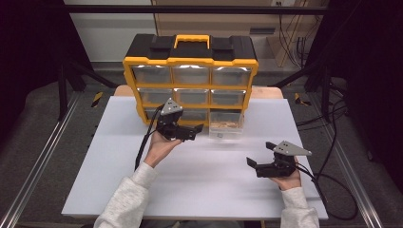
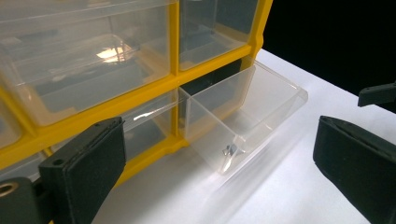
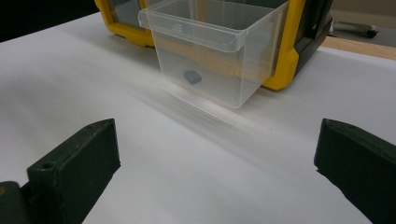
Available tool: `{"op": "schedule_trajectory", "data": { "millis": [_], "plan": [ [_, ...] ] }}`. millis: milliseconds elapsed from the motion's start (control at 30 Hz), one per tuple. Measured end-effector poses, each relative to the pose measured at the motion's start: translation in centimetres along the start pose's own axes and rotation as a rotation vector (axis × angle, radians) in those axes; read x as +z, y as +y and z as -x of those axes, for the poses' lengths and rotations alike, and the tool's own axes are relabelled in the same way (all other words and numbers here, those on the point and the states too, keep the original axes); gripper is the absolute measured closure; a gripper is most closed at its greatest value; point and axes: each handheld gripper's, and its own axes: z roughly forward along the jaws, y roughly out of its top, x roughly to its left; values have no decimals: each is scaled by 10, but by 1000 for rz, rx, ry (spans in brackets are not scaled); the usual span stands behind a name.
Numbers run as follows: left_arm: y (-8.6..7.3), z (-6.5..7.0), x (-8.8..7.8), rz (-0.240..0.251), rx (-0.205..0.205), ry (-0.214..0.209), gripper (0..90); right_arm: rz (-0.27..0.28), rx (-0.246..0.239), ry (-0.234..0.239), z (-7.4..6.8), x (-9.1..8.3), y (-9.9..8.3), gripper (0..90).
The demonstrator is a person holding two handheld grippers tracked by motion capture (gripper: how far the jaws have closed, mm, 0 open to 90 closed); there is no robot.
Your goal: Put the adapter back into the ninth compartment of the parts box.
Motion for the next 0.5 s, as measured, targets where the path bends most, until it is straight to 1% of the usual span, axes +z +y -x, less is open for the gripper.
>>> {"op": "schedule_trajectory", "data": {
  "millis": [167, 333, 500],
  "plan": [
    [-11, -5, -10, 15, -2, 1, 18, -3, -4, -2, 0, 0, 0, 4],
    [-20, -10, -18, 17, -13, 1, 17, -5, -2, -3, 0, 1, 0, 4],
    [-29, -14, -26, 27, -15, 15, 17, -4, -1, -4, 0, 1, 0, 4]
  ]
}}
